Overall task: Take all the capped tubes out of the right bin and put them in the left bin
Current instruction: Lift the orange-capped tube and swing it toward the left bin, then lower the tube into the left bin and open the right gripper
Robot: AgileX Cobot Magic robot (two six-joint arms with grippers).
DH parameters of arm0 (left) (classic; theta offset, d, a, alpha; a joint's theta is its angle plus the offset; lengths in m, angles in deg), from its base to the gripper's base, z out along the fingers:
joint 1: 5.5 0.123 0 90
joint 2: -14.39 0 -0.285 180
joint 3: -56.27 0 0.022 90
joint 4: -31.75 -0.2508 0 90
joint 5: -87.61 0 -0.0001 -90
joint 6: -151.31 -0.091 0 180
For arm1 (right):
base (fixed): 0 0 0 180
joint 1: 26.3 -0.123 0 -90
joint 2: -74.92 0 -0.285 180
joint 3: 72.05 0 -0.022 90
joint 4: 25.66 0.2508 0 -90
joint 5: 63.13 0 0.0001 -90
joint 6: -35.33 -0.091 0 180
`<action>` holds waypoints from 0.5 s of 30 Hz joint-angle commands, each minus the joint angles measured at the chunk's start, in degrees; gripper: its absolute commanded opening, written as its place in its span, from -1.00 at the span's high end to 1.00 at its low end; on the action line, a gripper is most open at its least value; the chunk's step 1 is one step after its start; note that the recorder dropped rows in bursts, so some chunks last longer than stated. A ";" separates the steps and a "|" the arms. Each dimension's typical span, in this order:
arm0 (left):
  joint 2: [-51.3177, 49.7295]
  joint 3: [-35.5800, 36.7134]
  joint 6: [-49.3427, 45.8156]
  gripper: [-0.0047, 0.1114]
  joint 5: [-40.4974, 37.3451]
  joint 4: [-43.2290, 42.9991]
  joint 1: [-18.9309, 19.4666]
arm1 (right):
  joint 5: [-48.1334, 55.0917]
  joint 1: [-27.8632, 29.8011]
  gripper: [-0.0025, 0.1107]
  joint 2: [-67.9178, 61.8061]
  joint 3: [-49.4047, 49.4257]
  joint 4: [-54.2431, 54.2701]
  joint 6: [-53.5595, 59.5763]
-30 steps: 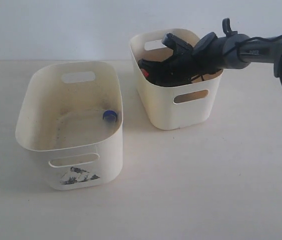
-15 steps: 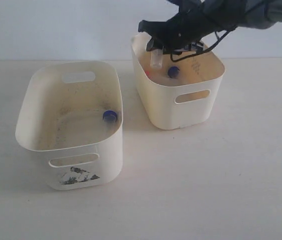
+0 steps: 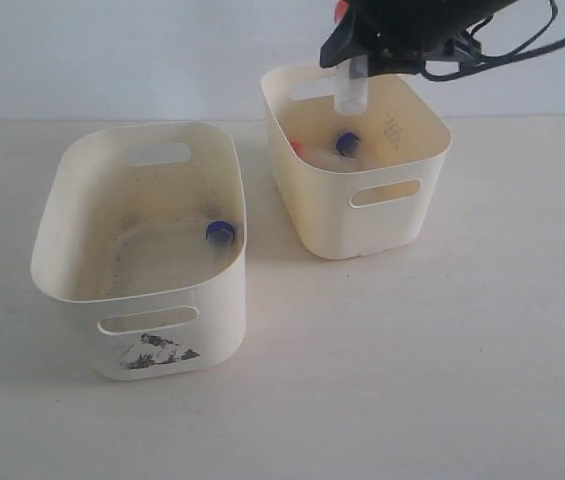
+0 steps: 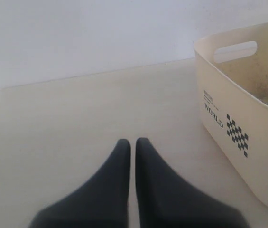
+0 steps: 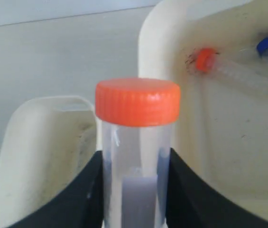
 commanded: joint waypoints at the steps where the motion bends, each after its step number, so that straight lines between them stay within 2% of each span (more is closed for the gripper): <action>1: 0.11 -0.23 0.66 0.84 0.90 0.06 0.06 | -5.94 -6.60 0.96 5.74 8.00 3.02 1.49; 8: 0.11 -0.23 0.66 0.84 0.90 0.06 0.06 | -21.37 -19.40 0.96 5.20 13.93 3.02 1.14; 15: 0.11 -0.23 0.66 0.84 0.90 0.06 0.06 | -36.38 -29.38 0.96 -0.11 14.37 3.02 1.43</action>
